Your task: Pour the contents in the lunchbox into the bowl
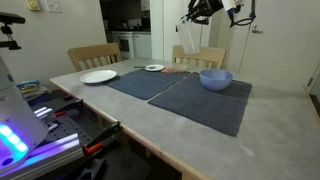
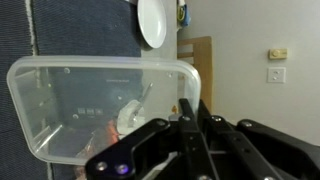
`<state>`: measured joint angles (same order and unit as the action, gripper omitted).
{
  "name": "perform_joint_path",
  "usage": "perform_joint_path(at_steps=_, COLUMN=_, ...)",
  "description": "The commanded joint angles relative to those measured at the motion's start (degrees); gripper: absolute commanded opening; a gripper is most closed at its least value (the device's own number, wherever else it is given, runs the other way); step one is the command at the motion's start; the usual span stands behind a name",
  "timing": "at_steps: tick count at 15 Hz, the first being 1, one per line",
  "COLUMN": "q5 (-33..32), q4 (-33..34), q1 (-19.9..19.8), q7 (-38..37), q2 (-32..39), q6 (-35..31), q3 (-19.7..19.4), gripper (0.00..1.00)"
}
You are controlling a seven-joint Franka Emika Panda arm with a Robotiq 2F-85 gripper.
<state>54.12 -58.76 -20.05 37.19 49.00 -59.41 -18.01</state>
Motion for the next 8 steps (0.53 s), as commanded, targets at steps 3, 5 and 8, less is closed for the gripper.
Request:
perform_joint_path(at_steps=3, q5=-12.69, q4=-10.41, q1=11.27, q7=5.88, q2=-7.20, q6=-8.78, q3=-3.40, gripper=0.02)
perform_joint_path(at_steps=5, q5=-16.50, q4=-13.73, q1=15.24, q7=6.70, q2=-8.92, q6=-12.74, q3=-3.89, gripper=0.02)
perform_joint_path(at_steps=8, q5=-24.16, q4=-19.91, q1=15.59, q7=4.66, q2=-13.06, q6=-22.11, q3=3.61, gripper=0.02)
